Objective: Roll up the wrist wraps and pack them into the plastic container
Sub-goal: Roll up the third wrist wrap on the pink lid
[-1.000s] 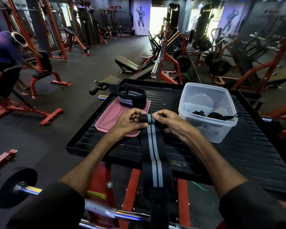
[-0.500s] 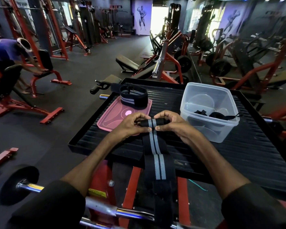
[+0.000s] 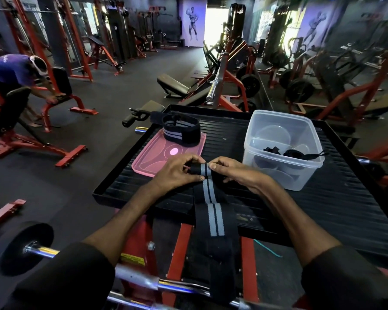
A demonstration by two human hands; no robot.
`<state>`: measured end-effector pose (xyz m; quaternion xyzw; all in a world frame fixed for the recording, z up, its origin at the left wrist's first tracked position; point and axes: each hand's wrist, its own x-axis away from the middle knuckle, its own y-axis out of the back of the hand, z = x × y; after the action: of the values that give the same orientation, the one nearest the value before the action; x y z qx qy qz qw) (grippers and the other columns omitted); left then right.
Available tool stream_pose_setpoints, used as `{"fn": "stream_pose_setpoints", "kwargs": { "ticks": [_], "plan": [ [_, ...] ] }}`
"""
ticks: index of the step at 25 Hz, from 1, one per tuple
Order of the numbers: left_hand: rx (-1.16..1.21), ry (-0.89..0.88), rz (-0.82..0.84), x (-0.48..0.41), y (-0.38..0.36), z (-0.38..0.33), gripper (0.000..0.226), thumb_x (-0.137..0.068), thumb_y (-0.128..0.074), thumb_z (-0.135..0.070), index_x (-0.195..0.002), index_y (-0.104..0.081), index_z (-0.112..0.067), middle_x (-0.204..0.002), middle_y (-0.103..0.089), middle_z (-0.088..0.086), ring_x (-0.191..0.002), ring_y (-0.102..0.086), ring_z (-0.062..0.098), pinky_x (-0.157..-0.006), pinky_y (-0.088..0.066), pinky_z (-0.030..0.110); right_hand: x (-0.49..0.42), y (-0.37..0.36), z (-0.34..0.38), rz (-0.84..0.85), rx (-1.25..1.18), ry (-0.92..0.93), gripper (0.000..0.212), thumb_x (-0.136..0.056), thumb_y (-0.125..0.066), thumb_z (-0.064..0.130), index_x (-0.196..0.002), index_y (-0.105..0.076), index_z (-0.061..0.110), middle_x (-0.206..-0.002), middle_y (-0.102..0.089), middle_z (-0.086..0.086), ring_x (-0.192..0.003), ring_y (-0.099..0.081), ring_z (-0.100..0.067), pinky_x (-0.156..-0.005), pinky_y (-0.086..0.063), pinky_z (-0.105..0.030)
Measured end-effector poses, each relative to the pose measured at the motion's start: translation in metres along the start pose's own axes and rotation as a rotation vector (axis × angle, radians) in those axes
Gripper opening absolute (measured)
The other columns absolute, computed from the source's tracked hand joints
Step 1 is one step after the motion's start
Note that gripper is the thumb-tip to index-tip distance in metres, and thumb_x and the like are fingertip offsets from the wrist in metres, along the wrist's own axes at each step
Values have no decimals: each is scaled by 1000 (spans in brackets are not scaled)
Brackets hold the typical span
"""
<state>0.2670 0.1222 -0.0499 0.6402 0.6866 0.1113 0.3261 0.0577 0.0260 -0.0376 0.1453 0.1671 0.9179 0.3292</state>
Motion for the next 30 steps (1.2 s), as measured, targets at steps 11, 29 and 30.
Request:
{"fn": "stream_pose_setpoints", "kwargs": {
  "ticks": [11, 29, 30],
  "plan": [
    [257, 98, -38, -5, -9, -3, 43, -88, -76, -15, -128, -60, -18, -122, -68, 0, -116, -65, 12, -100, -52, 27, 0, 3, -6, -209, -223, 308, 21, -93, -71, 15, -114, -68, 17, -104, -70, -2, -92, -63, -4, -76, -49, -21],
    [13, -65, -91, -11, 1, -2, 46, -75, -85, -8, -118, -68, -11, -111, -71, -5, -100, -67, -5, -86, -52, 11, -3, 1, 6, -153, -405, -40, 34, -89, -73, 32, -121, -64, 28, -118, -71, 3, -117, -60, -18, -102, -40, -45],
    [-10, -84, -113, -11, 0, -2, 47, -74, -86, -7, -118, -69, -11, -111, -71, -5, -101, -65, -7, -88, -51, 11, -4, -2, 6, -142, -341, -48, 30, -91, -71, 36, -119, -64, 28, -120, -69, 5, -119, -58, -17, -102, -39, -44]
  ]
}}
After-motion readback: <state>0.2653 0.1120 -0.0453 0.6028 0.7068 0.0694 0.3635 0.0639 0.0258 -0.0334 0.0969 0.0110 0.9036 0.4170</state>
